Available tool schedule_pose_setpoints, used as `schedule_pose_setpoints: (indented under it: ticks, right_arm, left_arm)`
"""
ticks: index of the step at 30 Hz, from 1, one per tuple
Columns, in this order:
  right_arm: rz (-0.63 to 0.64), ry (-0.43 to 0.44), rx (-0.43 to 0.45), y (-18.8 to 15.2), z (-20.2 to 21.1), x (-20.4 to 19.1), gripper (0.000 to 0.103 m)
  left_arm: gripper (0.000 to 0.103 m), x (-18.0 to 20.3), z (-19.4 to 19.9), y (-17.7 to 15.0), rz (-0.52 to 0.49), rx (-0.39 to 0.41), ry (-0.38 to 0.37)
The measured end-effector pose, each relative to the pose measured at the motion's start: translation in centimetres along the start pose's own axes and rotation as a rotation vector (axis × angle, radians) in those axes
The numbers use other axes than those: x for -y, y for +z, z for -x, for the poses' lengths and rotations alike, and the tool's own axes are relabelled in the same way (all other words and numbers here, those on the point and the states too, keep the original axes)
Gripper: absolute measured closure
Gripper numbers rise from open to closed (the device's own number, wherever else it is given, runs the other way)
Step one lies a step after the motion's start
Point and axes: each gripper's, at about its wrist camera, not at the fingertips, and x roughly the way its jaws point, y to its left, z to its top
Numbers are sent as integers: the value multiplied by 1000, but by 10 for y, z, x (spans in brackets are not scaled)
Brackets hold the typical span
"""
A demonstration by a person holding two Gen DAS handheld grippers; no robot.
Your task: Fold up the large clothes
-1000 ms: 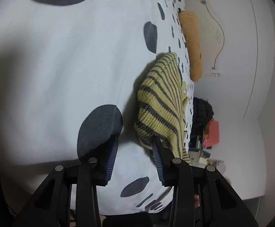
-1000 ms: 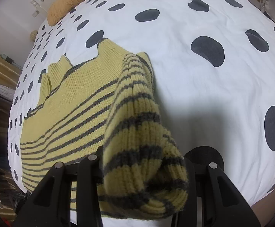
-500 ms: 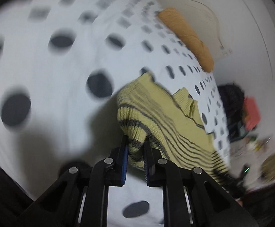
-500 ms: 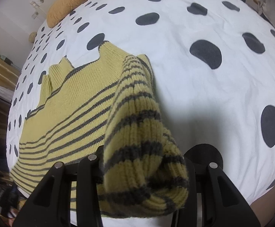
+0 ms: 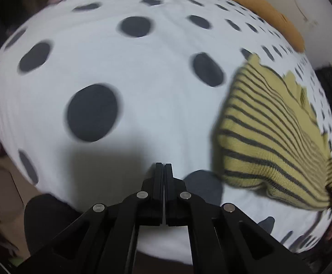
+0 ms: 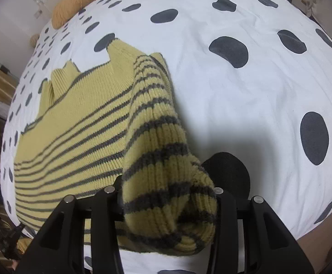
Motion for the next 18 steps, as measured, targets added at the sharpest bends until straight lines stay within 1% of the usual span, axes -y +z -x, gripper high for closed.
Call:
schedule_pose_setpoints:
  ticks: [2, 3, 4, 5, 6, 7, 8, 9, 10, 11, 12, 13, 14, 15, 16, 17, 18]
  right_arm:
    - [20, -34, 6, -4, 8, 0, 52]
    - [23, -67, 15, -6, 14, 2, 46]
    - [17, -127, 37, -8, 26, 8, 43]
    - [3, -165, 59, -11, 37, 15, 42]
    - [-29, -190, 80, -15, 54, 26, 42]
    - [-43, -184, 102, -17, 67, 29, 42]
    - [-40, -166, 153, -19, 85, 27, 42]
    - [-27, -145, 179, -19, 95, 22, 43]
    - [-8, -109, 198, -18, 103, 11, 43]
    - [17, -45, 204, -17, 106, -5, 43]
    - [52, 54, 188, -17, 104, -26, 43]
    - [77, 124, 161, -17, 97, -45, 44]
    - [111, 193, 115, -19, 82, -71, 45]
    - [132, 214, 90, -21, 72, -85, 48]
    - [166, 216, 45, -27, 55, -103, 51]
    - [193, 188, 9, -32, 40, -112, 53]
    - [216, 123, -29, -38, 22, -115, 60]
  left_arm:
    - [103, -25, 12, 6, 78, 7, -67]
    - [103, -29, 19, 9, 96, 18, -89]
    - [103, -27, 25, 13, 96, 28, -114]
    - [103, -16, 34, 18, 81, 40, -150]
    - [103, -6, 37, 20, 58, 45, -177]
    - [103, 11, 41, 23, 23, 43, -207]
    - [103, 38, 46, 26, -25, 43, -249]
    - [103, 63, 49, 27, -77, 45, -290]
    - [103, 86, 52, 24, -120, 44, -314]
    - [102, 112, 51, 22, -163, 39, -346]
    - [102, 137, 46, 20, -190, 27, -372]
    - [102, 161, 38, 15, -228, 6, -388]
    - [102, 177, 32, 11, -250, -7, -391]
    - [102, 190, 22, 5, -268, -29, -390]
    - [102, 197, 14, -2, -277, -53, -373]
    - [102, 200, 3, -9, -283, -77, -355]
    - [102, 198, -5, -14, -285, -89, -337]
